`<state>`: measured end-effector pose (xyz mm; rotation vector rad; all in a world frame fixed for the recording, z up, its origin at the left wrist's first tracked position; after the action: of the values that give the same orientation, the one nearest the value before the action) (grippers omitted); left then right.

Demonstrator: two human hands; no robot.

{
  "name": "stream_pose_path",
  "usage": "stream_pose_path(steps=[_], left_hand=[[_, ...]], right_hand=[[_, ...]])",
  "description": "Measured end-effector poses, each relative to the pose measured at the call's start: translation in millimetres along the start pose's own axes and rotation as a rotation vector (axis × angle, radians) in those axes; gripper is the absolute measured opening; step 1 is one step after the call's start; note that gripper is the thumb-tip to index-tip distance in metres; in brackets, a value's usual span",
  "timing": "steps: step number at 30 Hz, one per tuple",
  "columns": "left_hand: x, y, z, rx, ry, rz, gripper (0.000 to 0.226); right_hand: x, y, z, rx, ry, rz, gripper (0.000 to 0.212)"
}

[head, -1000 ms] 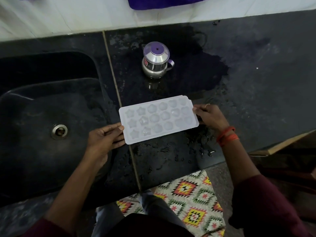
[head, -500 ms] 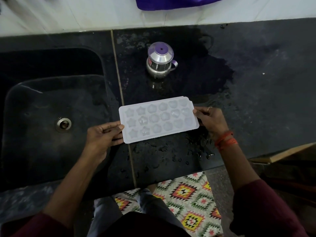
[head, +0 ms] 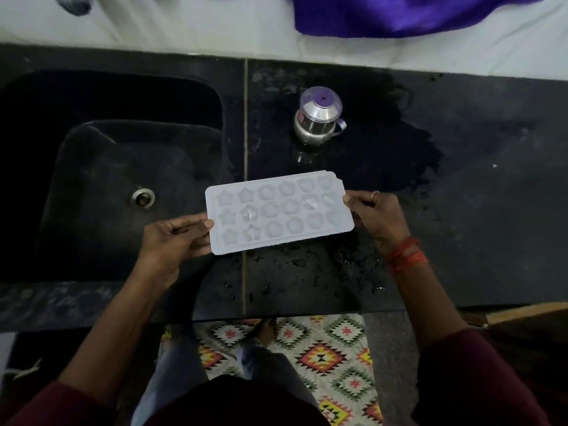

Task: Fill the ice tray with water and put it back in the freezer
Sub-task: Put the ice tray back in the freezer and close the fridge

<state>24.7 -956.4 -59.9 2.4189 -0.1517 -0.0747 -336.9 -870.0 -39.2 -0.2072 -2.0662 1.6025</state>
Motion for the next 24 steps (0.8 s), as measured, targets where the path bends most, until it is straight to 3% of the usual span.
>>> stream_pose_path(steps=[13, 19, 24], left_hand=[[103, -27, -52, -0.036, 0.151, -0.197, 0.008], [170, -58, -82, -0.036, 0.27, -0.305, 0.01], [217, -97, -116, -0.029, 0.362, -0.404, 0.012]], right_hand=[[-103, -35, -19, 0.078, -0.191, 0.02, 0.019], [-175, -53, -41, 0.1, -0.33, 0.012, 0.027], [-228, -70, -67, 0.136, -0.44, -0.012, 0.021]])
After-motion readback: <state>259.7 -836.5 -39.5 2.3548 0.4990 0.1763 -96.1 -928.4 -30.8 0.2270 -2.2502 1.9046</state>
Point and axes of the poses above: each hand's wrist, its own z-axis towards the middle knuckle, its own x-axis out of the back of the hand, y = z × x, the point moved 6 cm from there along z, towards the middle knuckle, and after that the axes turned 14 degrees about x, right-handed, at the moved point
